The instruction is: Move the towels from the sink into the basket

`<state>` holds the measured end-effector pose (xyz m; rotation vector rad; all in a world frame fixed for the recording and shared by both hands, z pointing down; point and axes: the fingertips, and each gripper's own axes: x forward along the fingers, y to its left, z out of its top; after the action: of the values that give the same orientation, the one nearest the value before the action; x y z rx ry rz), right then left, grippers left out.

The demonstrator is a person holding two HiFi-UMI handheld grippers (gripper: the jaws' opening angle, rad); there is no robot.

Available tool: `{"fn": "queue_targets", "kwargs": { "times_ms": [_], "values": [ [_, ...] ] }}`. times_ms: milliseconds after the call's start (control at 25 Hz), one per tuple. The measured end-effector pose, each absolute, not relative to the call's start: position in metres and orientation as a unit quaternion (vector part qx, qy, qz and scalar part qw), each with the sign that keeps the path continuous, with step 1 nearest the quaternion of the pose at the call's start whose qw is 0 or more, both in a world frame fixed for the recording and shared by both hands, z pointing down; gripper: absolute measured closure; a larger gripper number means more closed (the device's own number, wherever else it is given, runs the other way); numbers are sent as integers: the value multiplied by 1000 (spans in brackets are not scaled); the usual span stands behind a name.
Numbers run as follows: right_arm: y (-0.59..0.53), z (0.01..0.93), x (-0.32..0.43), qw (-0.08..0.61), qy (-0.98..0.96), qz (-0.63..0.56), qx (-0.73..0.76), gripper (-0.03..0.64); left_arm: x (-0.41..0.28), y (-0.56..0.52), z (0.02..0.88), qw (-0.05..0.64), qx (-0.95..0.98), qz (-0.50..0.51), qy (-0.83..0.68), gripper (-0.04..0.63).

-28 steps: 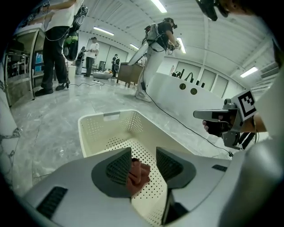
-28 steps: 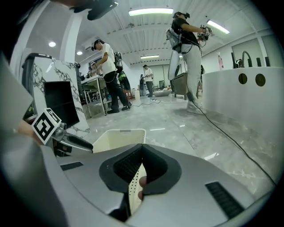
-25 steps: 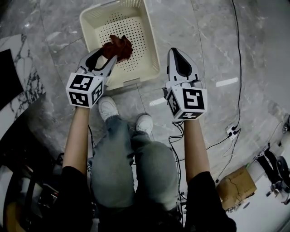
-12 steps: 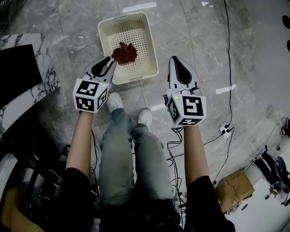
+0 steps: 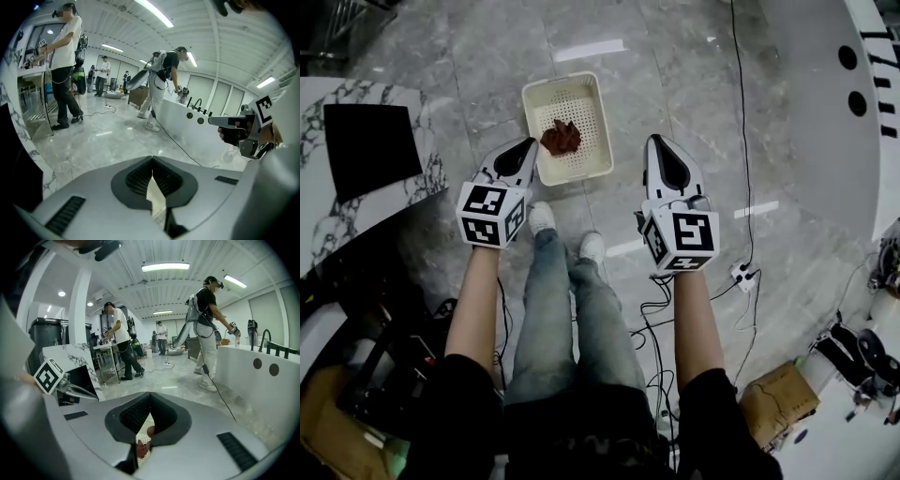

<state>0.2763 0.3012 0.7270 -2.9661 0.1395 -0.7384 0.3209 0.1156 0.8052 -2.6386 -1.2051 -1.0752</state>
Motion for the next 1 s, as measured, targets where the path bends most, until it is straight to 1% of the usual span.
{"fn": "queue_targets", "kwargs": {
  "times_ms": [440,680,1000],
  "values": [
    [281,556,276,34,75,-204,-976,603,331,101,602,32,-893,-261,-364,580],
    [283,473,265,36,63,-164,-984,603,322,87,506,7,-918,-216,-332,580],
    [280,382,245,29,59,-115,-991,603,301,63,403,35,-938,-156,-307,580]
  ]
}}
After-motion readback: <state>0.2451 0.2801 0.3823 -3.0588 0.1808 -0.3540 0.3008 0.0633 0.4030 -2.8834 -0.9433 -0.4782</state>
